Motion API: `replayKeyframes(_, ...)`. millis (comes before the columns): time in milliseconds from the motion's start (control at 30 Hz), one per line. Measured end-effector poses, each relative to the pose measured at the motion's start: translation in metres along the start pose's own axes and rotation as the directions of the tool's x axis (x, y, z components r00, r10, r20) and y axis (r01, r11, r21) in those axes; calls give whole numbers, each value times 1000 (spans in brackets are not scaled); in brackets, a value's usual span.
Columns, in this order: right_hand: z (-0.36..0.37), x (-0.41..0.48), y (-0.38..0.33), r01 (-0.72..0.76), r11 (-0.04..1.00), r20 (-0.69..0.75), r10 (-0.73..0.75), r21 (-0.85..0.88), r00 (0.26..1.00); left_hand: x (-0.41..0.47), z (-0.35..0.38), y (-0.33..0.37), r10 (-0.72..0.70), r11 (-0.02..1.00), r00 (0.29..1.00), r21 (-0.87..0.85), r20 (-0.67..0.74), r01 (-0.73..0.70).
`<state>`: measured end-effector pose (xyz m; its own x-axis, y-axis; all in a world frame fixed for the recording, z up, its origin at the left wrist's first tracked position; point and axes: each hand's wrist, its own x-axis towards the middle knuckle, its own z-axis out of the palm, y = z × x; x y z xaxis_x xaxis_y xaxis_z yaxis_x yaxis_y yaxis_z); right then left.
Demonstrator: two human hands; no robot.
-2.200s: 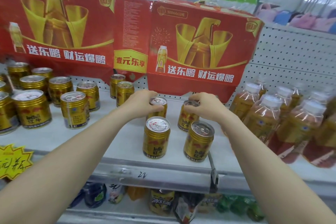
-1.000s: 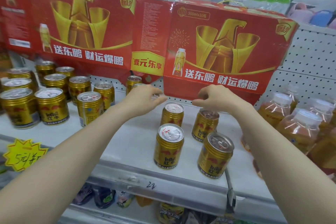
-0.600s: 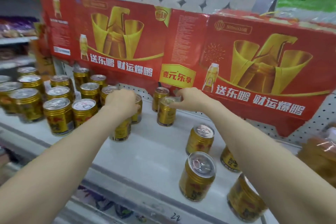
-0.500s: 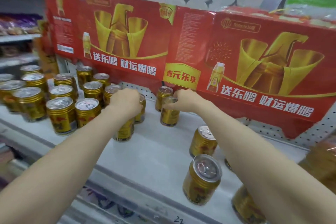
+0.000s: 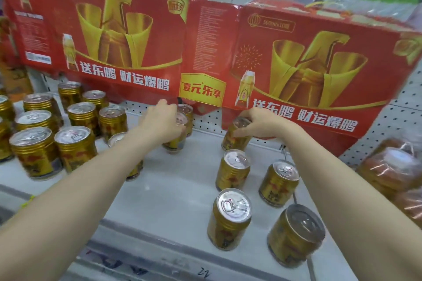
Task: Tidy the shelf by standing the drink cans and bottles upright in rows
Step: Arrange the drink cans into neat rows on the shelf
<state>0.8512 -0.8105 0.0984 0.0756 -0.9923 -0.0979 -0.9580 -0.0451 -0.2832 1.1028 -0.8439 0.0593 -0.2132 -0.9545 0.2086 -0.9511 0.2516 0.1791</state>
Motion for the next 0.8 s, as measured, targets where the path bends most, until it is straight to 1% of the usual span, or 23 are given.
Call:
replayKeyframes(67,-7,-13,20,-61,998,-8,61,3,998,7,3,22,76,993,997,-89,23,-74)
replayKeyframes(200,-9,-31,52,-192,980,-10,192,-56,981,16,14,65,191,969,977,-180,95,-171)
replayKeyframes(300,-3,-40,67,-217,973,-14,216,-77,976,19,23,94,250,953,962,-204,112,-224)
replayKeyframes(400,3,-42,76,-207,978,-35,206,-40,978,23,31,111,290,942,948,-214,135,-258)
replayKeyframes(500,9,-41,83,-214,977,-67,213,4,975,26,39,118,317,936,935,-212,159,-281)
replayKeyframes(667,19,-41,93,-236,969,-249,245,66,937,29,43,122,340,923,927,-246,156,-297)
replayKeyframes(800,24,-39,94,-242,969,-266,247,52,932,31,48,121,314,925,942,-259,119,-276)
